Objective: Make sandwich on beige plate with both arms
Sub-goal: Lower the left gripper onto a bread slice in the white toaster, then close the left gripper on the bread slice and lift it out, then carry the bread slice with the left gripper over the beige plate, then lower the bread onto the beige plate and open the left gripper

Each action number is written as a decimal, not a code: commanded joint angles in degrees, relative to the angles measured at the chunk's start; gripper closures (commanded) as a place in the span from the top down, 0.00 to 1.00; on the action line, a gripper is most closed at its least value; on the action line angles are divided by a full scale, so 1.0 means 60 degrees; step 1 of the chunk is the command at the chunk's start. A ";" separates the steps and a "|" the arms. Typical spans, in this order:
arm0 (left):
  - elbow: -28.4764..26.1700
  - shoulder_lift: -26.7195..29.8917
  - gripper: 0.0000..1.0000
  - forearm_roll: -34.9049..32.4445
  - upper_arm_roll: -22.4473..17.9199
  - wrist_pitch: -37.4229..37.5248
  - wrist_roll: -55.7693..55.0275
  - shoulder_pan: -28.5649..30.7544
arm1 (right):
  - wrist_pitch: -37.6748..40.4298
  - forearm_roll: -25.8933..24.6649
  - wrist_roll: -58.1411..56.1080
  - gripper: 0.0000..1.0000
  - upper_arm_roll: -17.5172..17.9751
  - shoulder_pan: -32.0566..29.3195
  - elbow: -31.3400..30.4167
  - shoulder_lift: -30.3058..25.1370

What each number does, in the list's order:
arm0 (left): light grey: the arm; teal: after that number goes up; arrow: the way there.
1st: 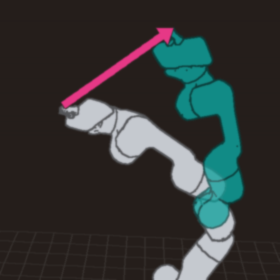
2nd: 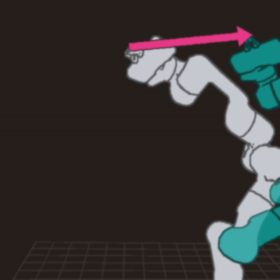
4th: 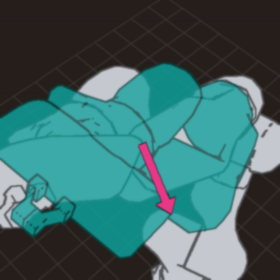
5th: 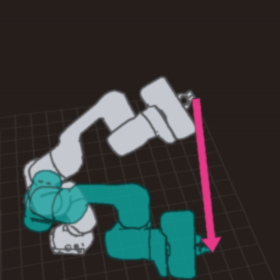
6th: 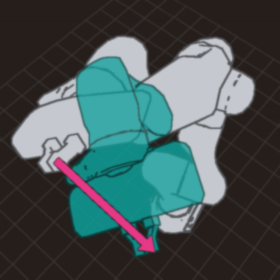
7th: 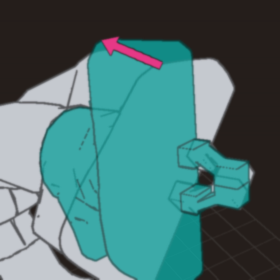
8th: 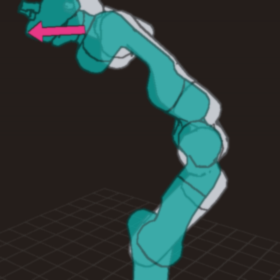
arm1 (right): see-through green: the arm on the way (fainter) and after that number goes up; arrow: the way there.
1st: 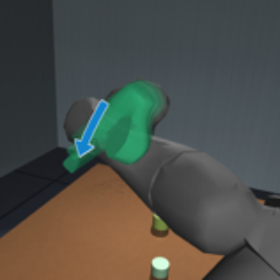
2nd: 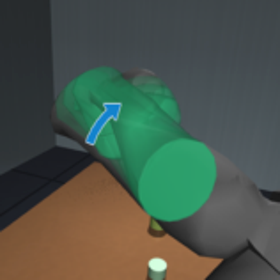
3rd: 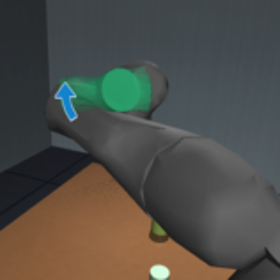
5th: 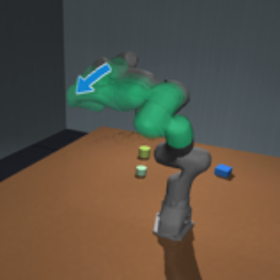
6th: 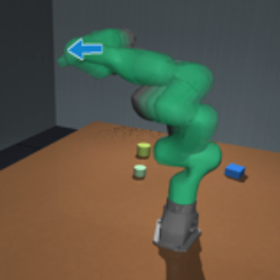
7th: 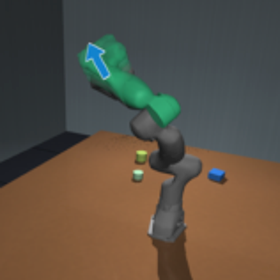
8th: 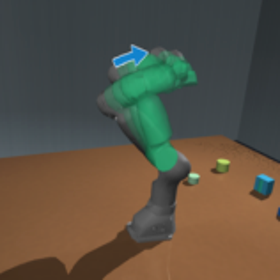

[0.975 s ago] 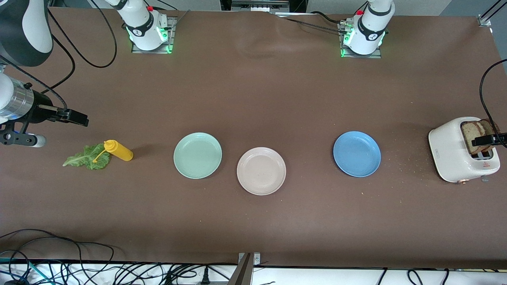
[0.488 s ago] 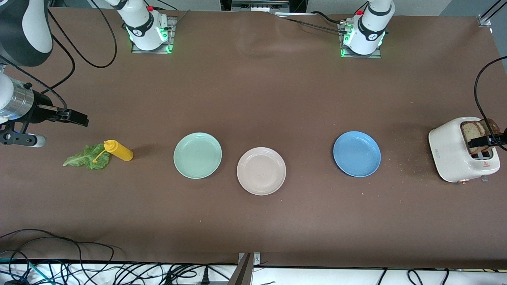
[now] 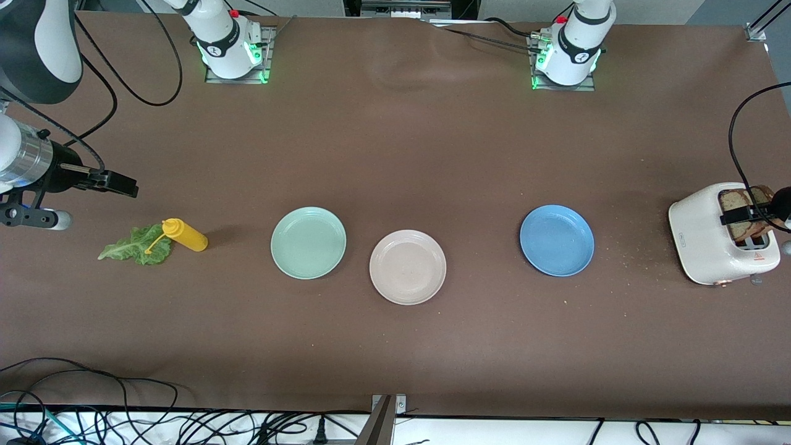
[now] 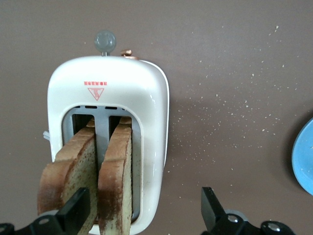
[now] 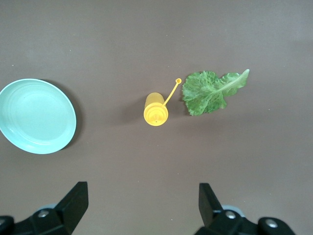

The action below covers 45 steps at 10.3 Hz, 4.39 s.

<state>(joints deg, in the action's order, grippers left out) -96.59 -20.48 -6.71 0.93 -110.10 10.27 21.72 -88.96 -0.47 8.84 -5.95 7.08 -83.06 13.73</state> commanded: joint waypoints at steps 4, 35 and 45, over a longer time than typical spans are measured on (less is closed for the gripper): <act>-0.1257 0.0803 0.26 -0.0273 0.0079 -0.0924 0.0774 0.0539 | 0.0061 0.0152 -0.0053 1.00 0.0024 -0.0053 0.0000 -0.0062; 0.3222 -0.4056 0.00 1.1941 0.0753 0.0363 -0.0365 -0.5376 | 0.0090 0.0152 -0.0053 1.00 0.0024 -0.0097 -0.0015 -0.0062; 0.3222 -0.5098 0.00 1.2458 0.0738 -0.1820 0.0501 -0.6505 | 0.0090 0.0152 -0.0053 1.00 0.0024 -0.0082 -0.0029 -0.0062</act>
<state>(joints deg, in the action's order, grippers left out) -78.90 -50.01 66.44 6.12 -120.53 11.73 -16.29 -88.86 -0.44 8.84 -5.96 6.92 -83.08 13.82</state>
